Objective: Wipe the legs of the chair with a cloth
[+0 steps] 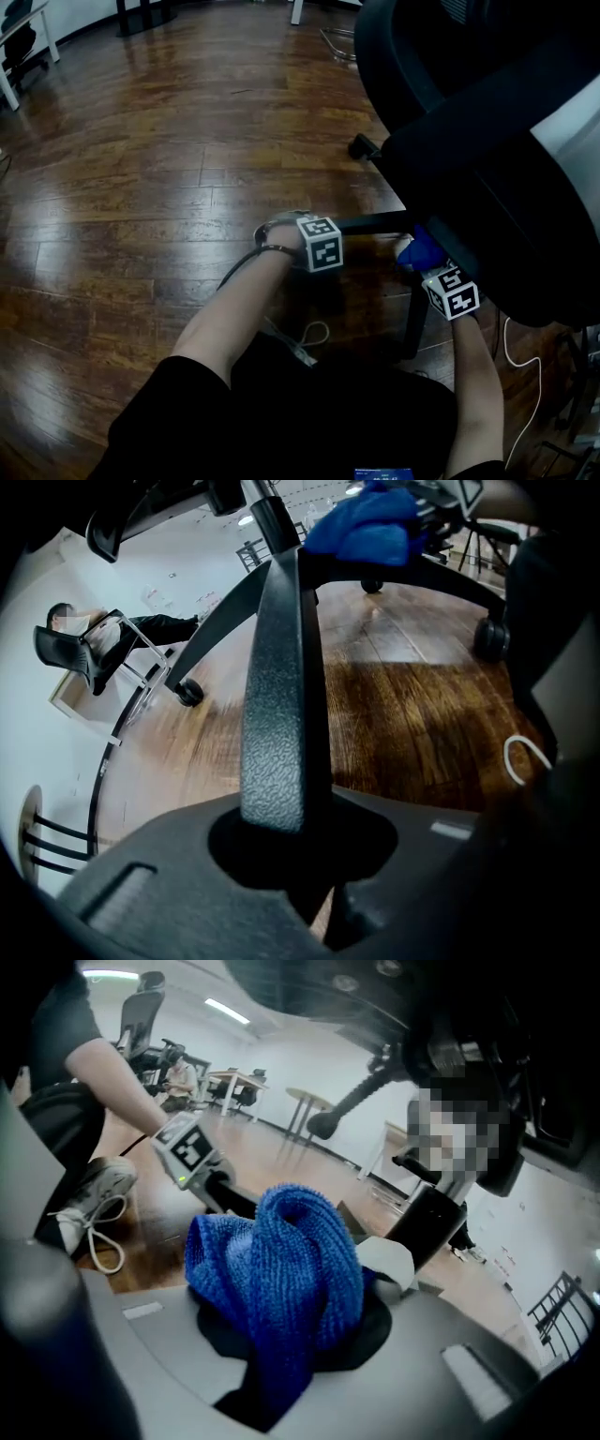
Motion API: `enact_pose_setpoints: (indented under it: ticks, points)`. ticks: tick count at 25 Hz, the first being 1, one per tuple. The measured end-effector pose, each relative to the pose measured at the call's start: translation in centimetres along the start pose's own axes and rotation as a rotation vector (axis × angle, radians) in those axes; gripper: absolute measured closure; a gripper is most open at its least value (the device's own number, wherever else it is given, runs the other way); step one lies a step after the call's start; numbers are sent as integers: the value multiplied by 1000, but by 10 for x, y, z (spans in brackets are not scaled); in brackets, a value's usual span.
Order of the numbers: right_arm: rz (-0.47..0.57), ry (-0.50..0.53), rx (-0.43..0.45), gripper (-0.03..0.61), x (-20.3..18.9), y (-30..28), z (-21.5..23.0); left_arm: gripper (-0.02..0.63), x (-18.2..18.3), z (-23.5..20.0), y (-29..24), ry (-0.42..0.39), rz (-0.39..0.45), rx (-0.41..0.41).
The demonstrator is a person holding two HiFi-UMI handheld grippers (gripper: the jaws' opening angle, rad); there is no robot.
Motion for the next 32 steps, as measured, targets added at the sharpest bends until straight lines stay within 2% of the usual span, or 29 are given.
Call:
enact_pose_setpoints:
  ticks: [2, 4, 7, 11, 16, 18, 21, 26, 28, 32]
  points:
    - [21, -26, -37, 495, 15, -2, 12, 554, 0, -1, 1, -8, 6, 5]
    - [35, -19, -60, 495, 13, -4, 10, 557, -1, -1, 0, -13, 5, 7]
    - [34, 29, -38, 495, 0, 2, -13, 557, -5, -2, -1, -15, 4, 7]
    - [-18, 144, 121, 494, -28, 28, -75, 557, -6, -1, -1, -2, 2, 4]
    - [-63, 173, 375, 492, -72, 76, -156, 557, -7, 0, -2, 13, -9, -3]
    - [-72, 198, 413, 492, -80, 84, -167, 557, -6, 0, -1, 20, -11, -6]
    - [-88, 232, 390, 494, -80, 79, -161, 557, -5, -1, -1, 24, -13, -5]
    - [-45, 169, 235, 495, -51, 45, -104, 557, -5, -1, -1, 11, -10, -3]
    - [-36, 125, 166, 495, -34, 26, -69, 557, -4, -1, -1, 8, -6, 0]
    - [-7, -42, 29, 495, 0, 1, -5, 557, -2, 0, 0, -4, 0, -5]
Point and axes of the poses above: the fingertips, and each gripper's own axes: y backward along the fingers, z to its right, x out of its top, the point moved 2 cm from there along y, backward along the fingers, and after that the axes turned 6 degrees about -z, right-handed, at the moved point
